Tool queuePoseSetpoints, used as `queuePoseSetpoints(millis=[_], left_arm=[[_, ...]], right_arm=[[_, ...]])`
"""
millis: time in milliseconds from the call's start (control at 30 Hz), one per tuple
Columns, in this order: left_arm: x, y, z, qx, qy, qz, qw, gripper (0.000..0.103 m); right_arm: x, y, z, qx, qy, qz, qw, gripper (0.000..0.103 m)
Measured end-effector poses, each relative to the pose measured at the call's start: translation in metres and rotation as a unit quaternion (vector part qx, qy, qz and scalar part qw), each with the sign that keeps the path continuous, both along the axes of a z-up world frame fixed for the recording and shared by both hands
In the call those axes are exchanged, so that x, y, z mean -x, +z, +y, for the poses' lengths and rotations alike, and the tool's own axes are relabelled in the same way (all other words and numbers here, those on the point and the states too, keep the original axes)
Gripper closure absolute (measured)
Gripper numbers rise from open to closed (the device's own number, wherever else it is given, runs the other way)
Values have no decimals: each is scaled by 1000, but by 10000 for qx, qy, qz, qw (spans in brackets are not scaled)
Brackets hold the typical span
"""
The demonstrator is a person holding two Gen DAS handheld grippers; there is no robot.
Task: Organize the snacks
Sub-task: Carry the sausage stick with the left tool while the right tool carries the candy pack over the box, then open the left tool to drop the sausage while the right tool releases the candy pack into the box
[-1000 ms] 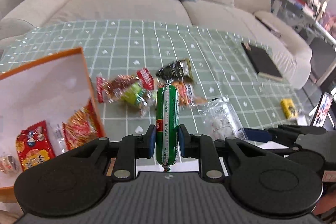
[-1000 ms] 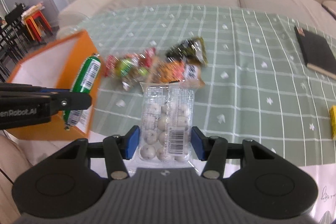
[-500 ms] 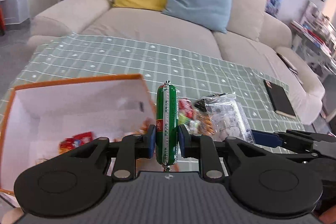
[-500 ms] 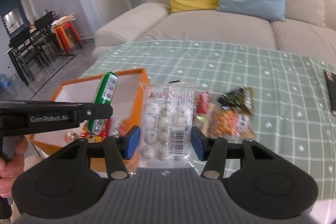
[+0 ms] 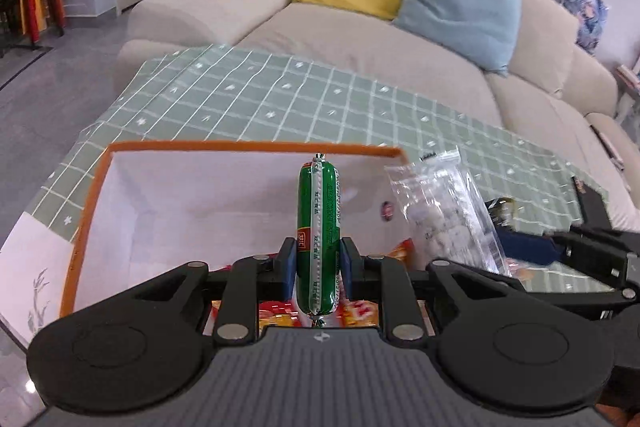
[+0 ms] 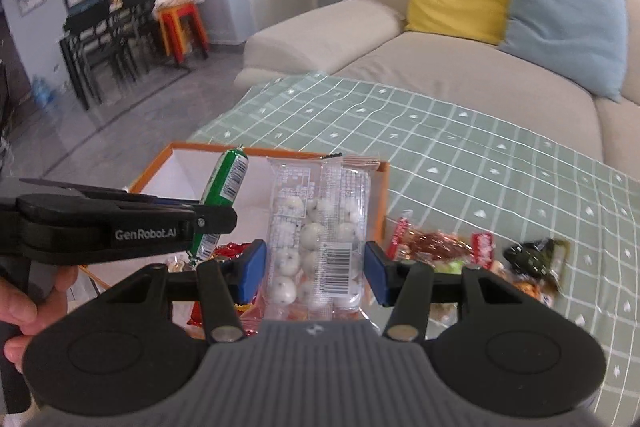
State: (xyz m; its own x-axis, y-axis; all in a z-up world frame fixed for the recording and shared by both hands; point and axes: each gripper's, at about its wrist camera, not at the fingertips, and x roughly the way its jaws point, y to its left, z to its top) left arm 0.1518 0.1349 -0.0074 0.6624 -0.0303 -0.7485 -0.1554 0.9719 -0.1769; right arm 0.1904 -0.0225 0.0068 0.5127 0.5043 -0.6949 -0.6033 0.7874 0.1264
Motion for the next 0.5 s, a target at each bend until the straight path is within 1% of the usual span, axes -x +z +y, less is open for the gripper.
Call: queuePoseSetpoints(millis=[233,367,500], left_arm=[[-15,-29,28,-64,197,359,9991,79],[-23,-44,42,-178,288,597,9976,79],[-27,-55,49,-275,321,799,9959,79]], right_arm=[[-22,-23,41,596,417,-158,9972,53],[-31,-38,63,1028,618,-288,9924,53],[-38,-51,76,1307,766,-334,9879,53]])
